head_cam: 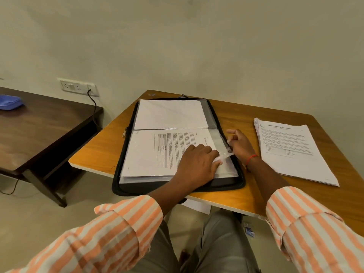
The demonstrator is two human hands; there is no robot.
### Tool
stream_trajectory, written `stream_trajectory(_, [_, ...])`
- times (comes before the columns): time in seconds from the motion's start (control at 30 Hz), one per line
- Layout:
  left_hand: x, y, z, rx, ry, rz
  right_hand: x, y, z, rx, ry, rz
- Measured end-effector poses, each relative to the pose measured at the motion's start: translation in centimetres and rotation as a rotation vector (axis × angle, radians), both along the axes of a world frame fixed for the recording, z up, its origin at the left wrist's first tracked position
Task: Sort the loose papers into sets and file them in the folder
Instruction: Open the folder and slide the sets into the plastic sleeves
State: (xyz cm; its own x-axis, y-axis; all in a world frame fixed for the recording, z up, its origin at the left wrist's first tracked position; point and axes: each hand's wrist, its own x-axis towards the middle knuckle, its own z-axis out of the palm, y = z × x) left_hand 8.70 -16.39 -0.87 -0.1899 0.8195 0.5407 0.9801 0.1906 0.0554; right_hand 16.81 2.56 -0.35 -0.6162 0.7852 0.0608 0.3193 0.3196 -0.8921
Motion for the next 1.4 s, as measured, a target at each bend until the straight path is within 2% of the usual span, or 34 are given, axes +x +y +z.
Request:
stream_trajectory(0.13, [0.4, 0.8, 1.0, 0.056, 0.135, 0.006, 1.1, -0.5, -0.7, 0.253, -0.019, 0.154])
stream_trajectory(0.3, [0.9, 1.5, 2.6, 0.072, 0.179, 0.027, 1.0, -0.7, -0.9, 0.291, 0.002, 0.205])
stream_trajectory(0.47, [1.4, 1.1, 1.9, 0.102, 0.229, 0.052, 0.9, -0.8, -1.1, 0.314, 0.104, 0.140])
stream_trajectory(0.57, [0.4, -0.1, 1.6, 0.082, 0.212, 0.114, 0.8, -0.8, -0.7, 0.246, 0.127, 0.090])
stream_trajectory(0.7, [-2.7, -2.7, 3.2, 0.032, 0.209, 0.262, 0.0, -0.6, -0.3, 0.236, 0.165, 0.014])
stream_trajectory(0.87, [-6.7, -3.6, 6.1, 0.070, 0.296, 0.325, -2.4, -0.8, 0.0, 0.208, 0.170, 0.022])
stream_trajectory(1.03, [-9.4, 0.1, 8.7, 0.196, 0.399, 0.325, -5.8, -2.4, 1.3, 0.322, 0.151, -0.268])
stream_trajectory(1.17, [-11.1, 3.2, 9.6, 0.349, 0.445, 0.359, -7.6, -3.5, 0.9, 0.448, 0.090, -0.031])
stream_trajectory(1.3, [-13.6, 5.3, 9.5, 0.411, 0.434, 0.398, -9.0, -3.7, -0.4, 0.472, 0.056, 0.019])
stream_trajectory(1.4, [-15.1, 6.5, 8.3, 0.403, 0.393, 0.411, -10.3, -2.8, -1.6, 0.548, -0.123, 0.063])
